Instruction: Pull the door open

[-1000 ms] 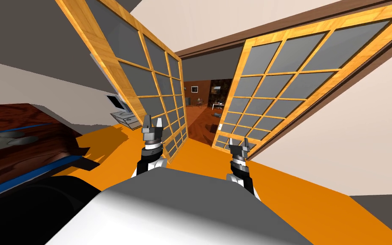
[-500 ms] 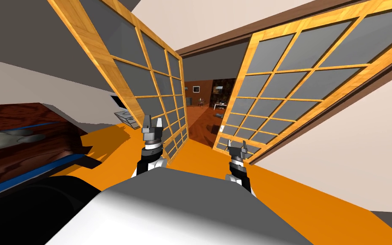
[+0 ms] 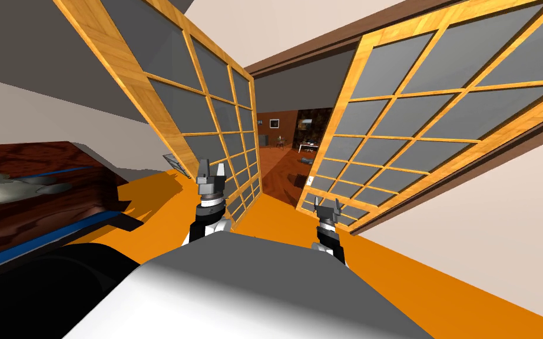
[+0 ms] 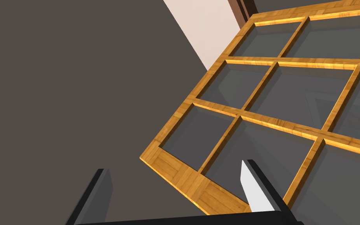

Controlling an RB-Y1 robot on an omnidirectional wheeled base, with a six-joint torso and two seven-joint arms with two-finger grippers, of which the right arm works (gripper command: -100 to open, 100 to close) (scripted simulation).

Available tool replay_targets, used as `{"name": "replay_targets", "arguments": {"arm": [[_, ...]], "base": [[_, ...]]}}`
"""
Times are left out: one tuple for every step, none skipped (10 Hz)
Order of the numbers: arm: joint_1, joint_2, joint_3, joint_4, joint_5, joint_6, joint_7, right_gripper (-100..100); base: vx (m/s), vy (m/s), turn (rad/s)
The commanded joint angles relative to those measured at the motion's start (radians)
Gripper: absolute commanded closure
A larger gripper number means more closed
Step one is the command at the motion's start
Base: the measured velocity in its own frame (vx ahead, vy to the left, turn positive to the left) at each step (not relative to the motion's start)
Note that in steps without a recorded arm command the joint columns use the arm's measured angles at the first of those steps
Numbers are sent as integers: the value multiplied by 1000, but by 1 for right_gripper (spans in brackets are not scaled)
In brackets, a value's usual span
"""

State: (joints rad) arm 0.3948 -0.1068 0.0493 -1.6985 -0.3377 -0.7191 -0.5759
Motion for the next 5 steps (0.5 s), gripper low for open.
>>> {"name": "replay_targets", "arguments": {"arm": [[-10,-4,0,40,-21,-8,-37,-100],[-15,-5,1,63,-34,-13,-58,-100],[-20,-6,1,86,-46,-18,-78,-100],[-25,-8,2,109,-59,-24,-99,-100],[-30,-9,3,132,-71,-29,-120,-100]], "base": [[97,-33,67],[98,-31,57],[92,-25,71],[98,-30,70],[101,-37,62]]}}
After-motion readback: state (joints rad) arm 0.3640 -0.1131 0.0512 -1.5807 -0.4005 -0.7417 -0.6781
